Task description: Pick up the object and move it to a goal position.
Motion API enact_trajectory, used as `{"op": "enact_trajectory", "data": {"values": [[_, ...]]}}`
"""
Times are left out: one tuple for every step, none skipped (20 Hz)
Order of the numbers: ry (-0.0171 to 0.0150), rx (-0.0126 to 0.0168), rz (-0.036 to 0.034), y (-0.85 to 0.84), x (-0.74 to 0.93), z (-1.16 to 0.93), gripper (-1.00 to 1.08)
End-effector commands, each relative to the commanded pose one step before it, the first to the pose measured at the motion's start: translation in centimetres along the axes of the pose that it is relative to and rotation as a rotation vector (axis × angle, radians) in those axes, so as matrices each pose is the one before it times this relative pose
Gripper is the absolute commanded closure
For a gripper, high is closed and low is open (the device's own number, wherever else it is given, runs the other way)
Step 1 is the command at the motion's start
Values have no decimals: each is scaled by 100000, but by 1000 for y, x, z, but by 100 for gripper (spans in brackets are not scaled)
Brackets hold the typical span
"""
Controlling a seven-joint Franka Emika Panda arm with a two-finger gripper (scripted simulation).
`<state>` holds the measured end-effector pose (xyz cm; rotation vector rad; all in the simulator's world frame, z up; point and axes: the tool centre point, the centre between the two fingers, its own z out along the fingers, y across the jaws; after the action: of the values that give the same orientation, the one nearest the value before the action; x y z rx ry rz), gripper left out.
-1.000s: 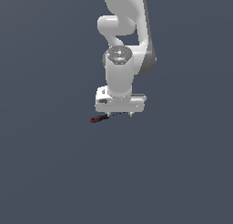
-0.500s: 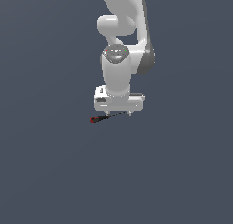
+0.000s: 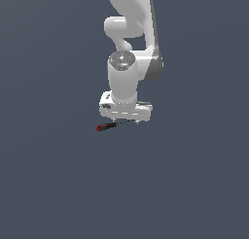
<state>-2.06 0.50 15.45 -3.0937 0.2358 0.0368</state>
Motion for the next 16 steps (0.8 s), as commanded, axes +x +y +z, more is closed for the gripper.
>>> {"op": "enact_trajectory", "data": {"values": [[42,30,5111,299,-269,535,-92],[31,10,2386,146,-119,242,-92],[35,8,2548,161,-125,256,-92],[40,4,2710,177,-130,270,-92],[46,-1,2874,193,-134,283,-92],[53,-6,3039,211,-138,296,-92],[59,-11,3143,225,-138,302,-92],[65,-16,3151,233,-133,299,-92],[70,-21,3154,240,-128,296,-92],[76,-26,3159,248,-122,293,-92],[82,-30,3162,254,-116,289,-92],[89,-35,3165,261,-110,286,-92],[96,-38,3170,268,-103,283,-92],[103,-42,3172,274,-97,279,-92],[110,-45,3175,280,-90,276,-92],[118,-48,3179,287,-82,272,-92]]}}
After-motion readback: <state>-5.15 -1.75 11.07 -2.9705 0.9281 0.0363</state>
